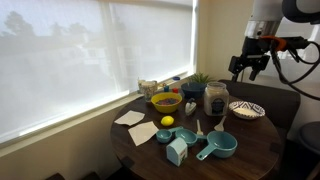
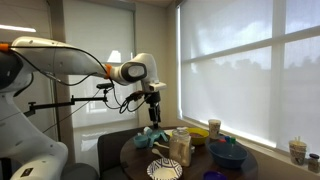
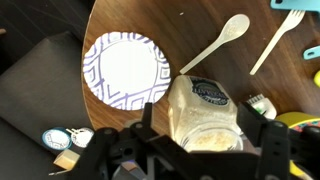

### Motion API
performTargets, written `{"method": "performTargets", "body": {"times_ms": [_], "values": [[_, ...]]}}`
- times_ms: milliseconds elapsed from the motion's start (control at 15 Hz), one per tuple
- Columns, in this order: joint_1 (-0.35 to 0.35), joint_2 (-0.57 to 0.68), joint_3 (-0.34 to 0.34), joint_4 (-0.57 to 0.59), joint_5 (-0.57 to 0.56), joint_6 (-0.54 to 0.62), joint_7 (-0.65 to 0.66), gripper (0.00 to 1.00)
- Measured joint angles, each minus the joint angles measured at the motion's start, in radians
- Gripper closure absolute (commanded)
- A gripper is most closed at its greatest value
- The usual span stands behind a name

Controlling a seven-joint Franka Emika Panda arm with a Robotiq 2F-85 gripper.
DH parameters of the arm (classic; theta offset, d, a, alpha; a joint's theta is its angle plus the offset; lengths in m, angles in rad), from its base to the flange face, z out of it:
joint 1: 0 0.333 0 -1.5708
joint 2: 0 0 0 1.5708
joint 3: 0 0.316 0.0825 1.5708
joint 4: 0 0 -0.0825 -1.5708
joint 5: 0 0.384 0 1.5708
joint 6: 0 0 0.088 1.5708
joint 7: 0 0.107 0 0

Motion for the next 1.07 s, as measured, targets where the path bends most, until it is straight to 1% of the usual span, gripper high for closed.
{"method": "performTargets", "body": {"times_ms": [200, 467, 533, 667, 733, 800, 867, 1067], "values": [[-0.039, -0.002, 0.0, 0.008, -0.071, 0.032, 0.0, 0.66], [-0.055, 0.043, 0.015, 0.023, -0.158, 0.164, 0.003, 0.93], [-0.055, 0.062, 0.021, 0.031, -0.175, 0.199, 0.006, 0.76], [-0.054, 0.079, 0.021, 0.034, -0.177, 0.207, 0.007, 0.89], [-0.054, 0.079, 0.02, 0.033, -0.177, 0.207, 0.006, 0.93], [-0.054, 0.076, 0.019, 0.033, -0.177, 0.206, 0.006, 0.93], [-0.053, 0.073, 0.019, 0.033, -0.177, 0.206, 0.006, 0.98], [-0.051, 0.073, 0.019, 0.031, -0.177, 0.203, 0.0, 1.0]]}}
